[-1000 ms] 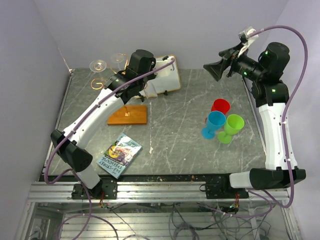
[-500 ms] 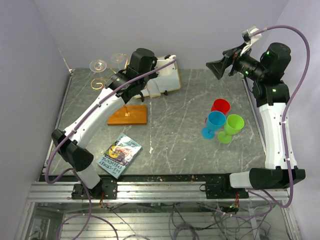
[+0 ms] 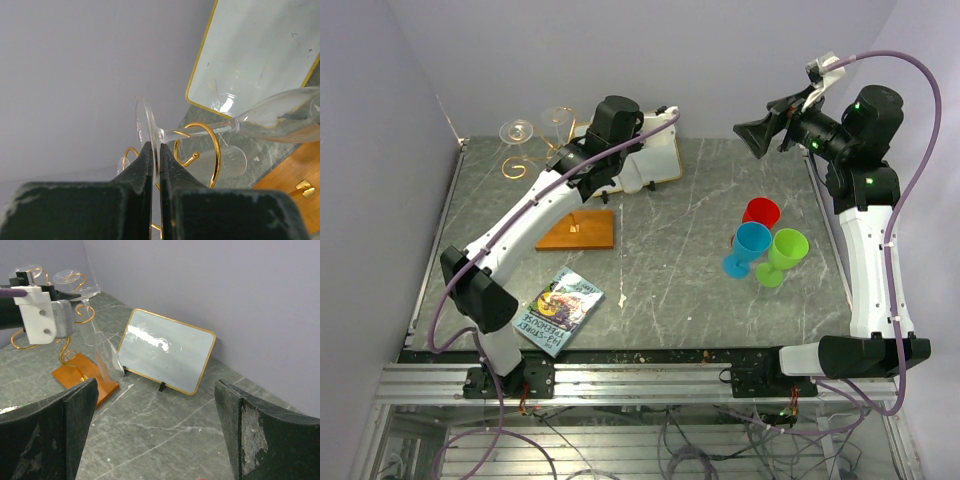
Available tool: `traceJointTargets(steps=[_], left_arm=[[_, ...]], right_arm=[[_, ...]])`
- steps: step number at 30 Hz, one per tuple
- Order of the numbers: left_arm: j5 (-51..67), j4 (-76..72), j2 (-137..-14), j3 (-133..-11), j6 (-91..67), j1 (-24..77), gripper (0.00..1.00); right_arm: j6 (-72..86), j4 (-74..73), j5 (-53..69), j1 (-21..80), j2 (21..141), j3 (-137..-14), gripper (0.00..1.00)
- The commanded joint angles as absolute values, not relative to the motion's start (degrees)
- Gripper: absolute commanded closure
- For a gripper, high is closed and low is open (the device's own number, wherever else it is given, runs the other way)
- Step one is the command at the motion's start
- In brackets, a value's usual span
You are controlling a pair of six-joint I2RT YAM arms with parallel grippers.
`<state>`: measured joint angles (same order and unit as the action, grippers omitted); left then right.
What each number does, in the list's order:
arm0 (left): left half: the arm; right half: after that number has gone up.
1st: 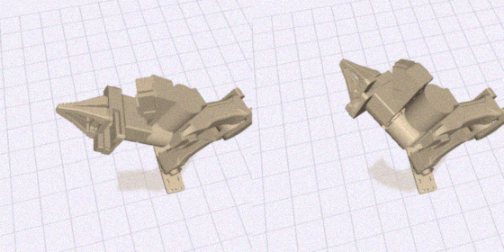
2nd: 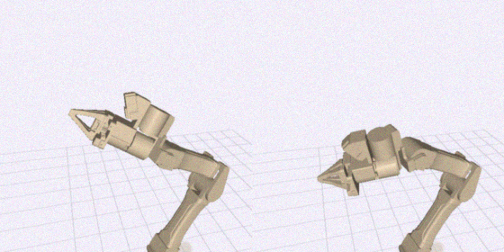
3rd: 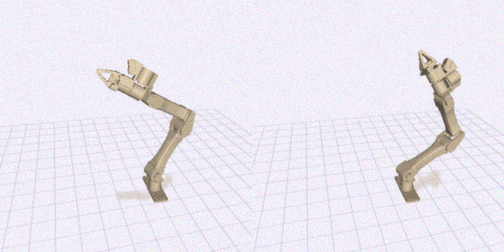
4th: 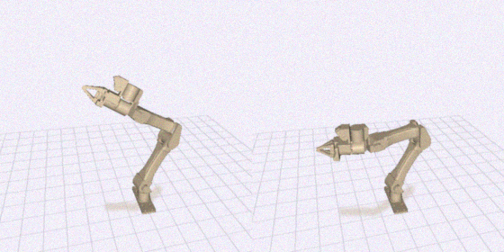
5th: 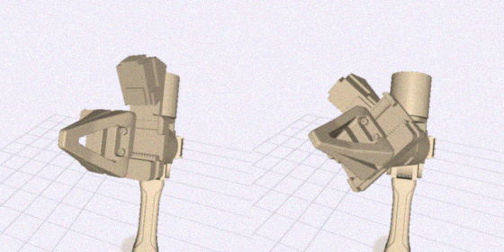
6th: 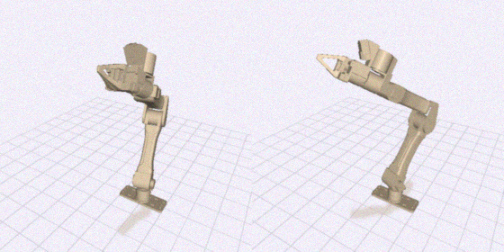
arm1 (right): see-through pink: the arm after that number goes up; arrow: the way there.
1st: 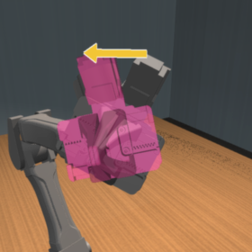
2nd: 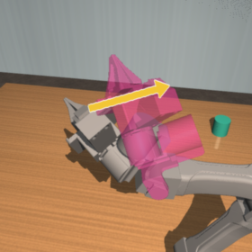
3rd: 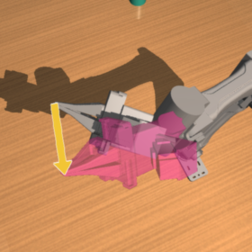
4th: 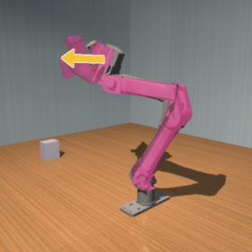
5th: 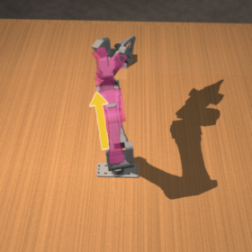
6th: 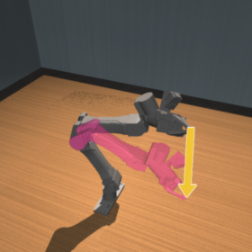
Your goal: Place the wine glass upside down on the wine glass rack
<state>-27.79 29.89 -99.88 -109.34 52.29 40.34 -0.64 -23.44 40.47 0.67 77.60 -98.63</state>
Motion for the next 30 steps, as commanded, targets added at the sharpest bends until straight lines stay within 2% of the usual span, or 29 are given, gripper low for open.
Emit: traceJointTargets(steps=[1, 30], left_arm=[[-31.6, 26.2, -101.5, -113.1, 52.3, 40.7, 0.93], [-33.2, 33.1, -101.2, -111.8, 50.7, 39.2, 0.91]], right_arm=[[-0.2, -22.3, 40.8, 0.1, 77.1, -98.5, 0.0], [0.8, -20.6, 43.4, -1.0, 76.4, -96.5, 0.0]])
